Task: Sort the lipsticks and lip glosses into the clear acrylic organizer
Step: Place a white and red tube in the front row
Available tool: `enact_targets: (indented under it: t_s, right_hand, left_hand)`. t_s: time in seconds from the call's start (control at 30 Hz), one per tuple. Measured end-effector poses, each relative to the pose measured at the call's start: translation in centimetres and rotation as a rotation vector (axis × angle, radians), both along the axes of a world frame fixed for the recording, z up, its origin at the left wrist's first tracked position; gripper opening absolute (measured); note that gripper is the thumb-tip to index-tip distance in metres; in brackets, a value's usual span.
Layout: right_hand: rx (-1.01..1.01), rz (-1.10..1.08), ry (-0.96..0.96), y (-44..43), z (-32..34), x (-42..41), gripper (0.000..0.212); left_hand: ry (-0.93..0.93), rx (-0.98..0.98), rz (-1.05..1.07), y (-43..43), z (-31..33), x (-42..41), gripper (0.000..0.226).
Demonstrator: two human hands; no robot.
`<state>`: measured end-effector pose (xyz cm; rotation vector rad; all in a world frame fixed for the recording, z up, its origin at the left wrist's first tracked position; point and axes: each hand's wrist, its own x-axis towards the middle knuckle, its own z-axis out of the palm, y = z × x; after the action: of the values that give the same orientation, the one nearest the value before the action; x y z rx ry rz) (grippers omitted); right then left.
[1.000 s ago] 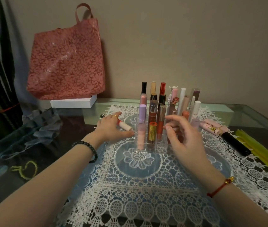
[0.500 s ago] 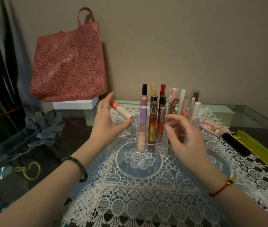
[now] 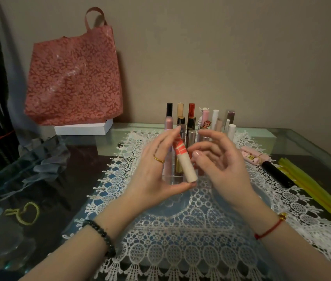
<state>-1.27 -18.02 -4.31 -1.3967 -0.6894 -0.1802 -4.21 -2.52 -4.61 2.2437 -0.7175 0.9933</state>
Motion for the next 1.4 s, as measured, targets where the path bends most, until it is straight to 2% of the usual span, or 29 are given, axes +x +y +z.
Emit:
enact_targets:
  t_s: [0.17,0.33,0.53,0.7,0.9,1.2,1.4]
  right_hand:
    - [-0.036,0.024,0.025,0.2,-0.1,-0.1,0.052]
    - [-0.065,0.029,0.032,0.0,-0.1,-0.2,0.051]
    - [-0.061,-0.178,-0.028,-0.8,0.7,0.3,0.043]
    - [-0.098,-0.282,-0.058,-1.3,0.6,0.9,0.041]
    - [-0.123,-0.295,-0.033,-0.7,-0.6,1.6,0.042]
    - [-0.22,-0.296,-0.042,0.0,-1.6,1.8,0.042]
    - [-0.31,-0.31,-0.065,0.0,-2.1,1.8,0.041]
  left_hand:
    - [-0.065,0.101,-0.008,-0.2,-0.3,-0.1,0.088]
    - [-0.088,0.195,-0.015,0.0,-0.6,0.2,0.088]
    - [-0.039,0.099,0.132,1.6,-0.6,0.4,0.101]
    - [0.185,-0.062,0.278,3.0,-1.1,0.6,0.1]
    - [0.415,0.063,0.336,3.6,-2.8,1.5,0.105]
    - [0.495,0.029,0.309,3.3,-3.4,1.5,0.082]
    - [0.542,-0.051,0.256,3.3,-3.3,1.6,0.081]
